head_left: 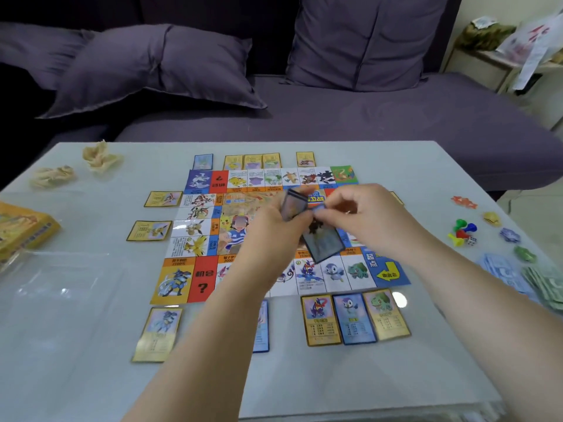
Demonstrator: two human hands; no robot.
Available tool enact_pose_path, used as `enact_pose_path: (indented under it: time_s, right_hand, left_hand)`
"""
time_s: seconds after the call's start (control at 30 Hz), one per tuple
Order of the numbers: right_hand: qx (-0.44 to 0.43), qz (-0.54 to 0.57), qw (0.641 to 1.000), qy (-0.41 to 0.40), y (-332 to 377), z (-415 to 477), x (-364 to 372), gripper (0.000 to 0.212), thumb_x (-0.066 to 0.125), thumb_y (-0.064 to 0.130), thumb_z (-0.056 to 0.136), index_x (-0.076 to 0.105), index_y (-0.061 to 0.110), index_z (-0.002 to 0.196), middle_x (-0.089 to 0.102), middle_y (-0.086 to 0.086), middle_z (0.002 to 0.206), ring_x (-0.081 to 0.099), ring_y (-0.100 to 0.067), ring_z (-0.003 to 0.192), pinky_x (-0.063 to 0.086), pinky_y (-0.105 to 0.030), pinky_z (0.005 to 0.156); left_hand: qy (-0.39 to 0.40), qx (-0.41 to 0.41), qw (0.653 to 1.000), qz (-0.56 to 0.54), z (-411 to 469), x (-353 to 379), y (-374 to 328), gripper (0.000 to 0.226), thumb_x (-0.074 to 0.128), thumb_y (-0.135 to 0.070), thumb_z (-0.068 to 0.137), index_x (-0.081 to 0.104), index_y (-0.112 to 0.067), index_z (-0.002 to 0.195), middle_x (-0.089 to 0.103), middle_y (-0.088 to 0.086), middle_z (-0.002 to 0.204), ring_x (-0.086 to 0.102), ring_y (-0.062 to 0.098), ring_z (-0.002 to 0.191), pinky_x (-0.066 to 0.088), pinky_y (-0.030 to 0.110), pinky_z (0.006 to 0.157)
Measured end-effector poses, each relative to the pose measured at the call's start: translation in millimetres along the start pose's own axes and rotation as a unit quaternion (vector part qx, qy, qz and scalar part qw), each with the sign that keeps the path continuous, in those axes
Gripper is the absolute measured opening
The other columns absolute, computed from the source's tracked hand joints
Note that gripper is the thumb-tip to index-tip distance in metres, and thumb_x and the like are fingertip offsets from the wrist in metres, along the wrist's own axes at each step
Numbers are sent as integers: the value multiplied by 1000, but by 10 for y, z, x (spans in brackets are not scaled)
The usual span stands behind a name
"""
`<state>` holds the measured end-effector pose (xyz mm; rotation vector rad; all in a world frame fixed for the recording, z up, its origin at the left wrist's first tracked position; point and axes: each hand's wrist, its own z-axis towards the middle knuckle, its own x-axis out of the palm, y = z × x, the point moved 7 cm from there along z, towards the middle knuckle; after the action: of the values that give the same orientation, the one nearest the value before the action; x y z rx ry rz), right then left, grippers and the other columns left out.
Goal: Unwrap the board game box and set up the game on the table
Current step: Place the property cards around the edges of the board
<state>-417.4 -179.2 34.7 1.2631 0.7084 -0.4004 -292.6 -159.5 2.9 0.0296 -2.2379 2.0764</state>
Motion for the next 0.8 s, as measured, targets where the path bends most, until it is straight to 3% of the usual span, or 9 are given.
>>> enact_pose_path:
  time_s: [0.1,0.2,0.27,0.37,0.47,0.5,0.57,0.63,0.8]
  right_hand:
    - [113,194,974,36,-79,74,271,27,71,45,74,69,24,90,71,8,82,66,-7,77,52,-25,72]
    - [169,311,933,72,-158,98,572,12,70,28,81,70,21,90,70,7,77,63,-9,69,48,-28,70]
    - [193,398,897,25,-214,229,555,2,66,18,86,67,17,85,69,4,77,60,-9,67,45,-25,65]
    - [225,456,859,-62,-389,590,396,10,60,11,89,59,15,80,66,-1,77,57,-10,62,40,-20,55]
    - [225,331,903,-154,-725,1100,137,10,60,8,88,61,16,81,63,-6,80,52,-10,57,41,-22,54]
    - [226,254,923,-182,-833,1251,42,5,62,10,86,65,15,89,64,-7,87,55,-11,62,45,-25,59]
    - [238,107,941,-215,-1040,1490,-114,24,63,15,85,66,10,108,65,-8,107,63,-18,89,49,-30,80]
    - [237,8,948,-212,-1170,1679,-193,26,59,14,88,66,7,112,65,-11,117,61,-26,106,47,-33,89]
    - [261,-102,946,-164,-1428,2062,-143,25,56,16,86,67,9,108,66,-9,112,60,-30,107,45,-40,97]
  left_hand:
    - [-95,-1,981,-171,89,-215,-43,34,52,0,92,60,-31,102,67,-1,93,67,12,83,56,26,69]
    - [-156,3,965,-210,148,-296,19,37,51,5,91,59,-29,103,68,-3,83,68,10,74,56,25,64]
    - [-151,-5,961,-233,176,-264,51,38,51,7,90,58,-29,98,69,-5,79,66,5,66,53,19,58]
    - [-155,-49,958,-237,248,-268,165,34,53,2,92,61,-31,94,65,-2,83,62,6,66,52,20,59]
    - [-155,-106,924,-334,320,-310,282,26,53,-2,92,64,-24,102,63,2,79,59,9,65,51,21,58]
    - [-151,-118,905,-379,349,-327,298,25,52,-2,93,64,-21,104,62,3,77,59,10,64,51,20,57]
    - [-146,-127,876,-442,403,-373,315,24,48,-3,94,63,-18,106,62,4,74,58,10,63,51,20,55]
    - [-143,-124,858,-477,458,-417,305,24,46,-4,94,61,-17,108,60,4,73,57,11,63,50,20,57]
    - [-146,-135,840,-505,509,-456,370,26,46,-6,95,59,-15,116,58,5,78,55,13,65,49,19,55]
